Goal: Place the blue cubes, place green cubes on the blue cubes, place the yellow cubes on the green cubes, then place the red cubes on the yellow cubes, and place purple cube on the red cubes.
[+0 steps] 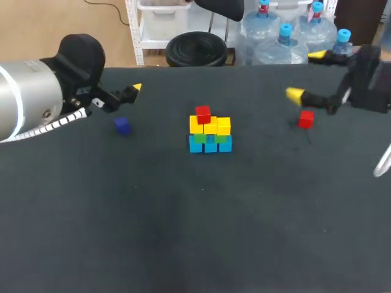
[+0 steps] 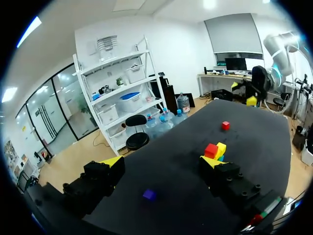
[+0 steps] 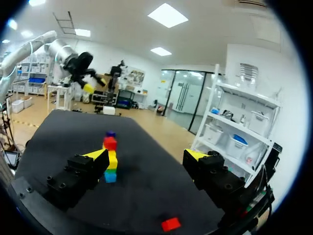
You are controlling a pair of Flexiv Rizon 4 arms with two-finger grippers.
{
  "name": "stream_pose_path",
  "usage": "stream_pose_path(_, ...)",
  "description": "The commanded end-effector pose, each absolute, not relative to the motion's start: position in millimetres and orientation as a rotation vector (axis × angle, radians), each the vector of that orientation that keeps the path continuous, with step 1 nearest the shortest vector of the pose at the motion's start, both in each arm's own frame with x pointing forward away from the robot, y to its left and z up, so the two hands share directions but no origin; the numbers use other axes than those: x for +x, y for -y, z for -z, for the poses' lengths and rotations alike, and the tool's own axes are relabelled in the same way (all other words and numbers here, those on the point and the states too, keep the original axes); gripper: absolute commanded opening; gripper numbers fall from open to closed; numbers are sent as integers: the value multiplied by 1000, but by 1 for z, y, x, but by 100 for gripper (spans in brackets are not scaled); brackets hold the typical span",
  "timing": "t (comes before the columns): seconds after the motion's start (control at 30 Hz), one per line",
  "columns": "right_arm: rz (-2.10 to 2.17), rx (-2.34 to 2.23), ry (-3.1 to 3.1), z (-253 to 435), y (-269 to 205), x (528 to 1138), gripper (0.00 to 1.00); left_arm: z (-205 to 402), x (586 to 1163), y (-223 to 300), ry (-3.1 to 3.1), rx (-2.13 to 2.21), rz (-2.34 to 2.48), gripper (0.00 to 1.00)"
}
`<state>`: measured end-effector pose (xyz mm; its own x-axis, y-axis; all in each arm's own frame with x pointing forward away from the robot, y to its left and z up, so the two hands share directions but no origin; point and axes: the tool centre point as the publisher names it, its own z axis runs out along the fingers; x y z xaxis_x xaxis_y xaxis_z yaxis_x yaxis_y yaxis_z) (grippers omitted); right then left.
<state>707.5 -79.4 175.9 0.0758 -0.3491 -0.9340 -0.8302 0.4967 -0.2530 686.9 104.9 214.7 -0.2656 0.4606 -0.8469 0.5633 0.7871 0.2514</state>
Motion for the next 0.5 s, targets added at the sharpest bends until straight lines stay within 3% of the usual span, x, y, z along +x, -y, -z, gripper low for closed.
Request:
stream_pose_path(0.03, -522, -1539, -1789, -150, 60, 732, 100, -213, 688, -104, -1904, 770, 118, 100)
stream_pose_path(0.5, -262, -2105, -2019, -110, 81, 753, 100, -213, 688, -104, -1904, 770, 118, 100)
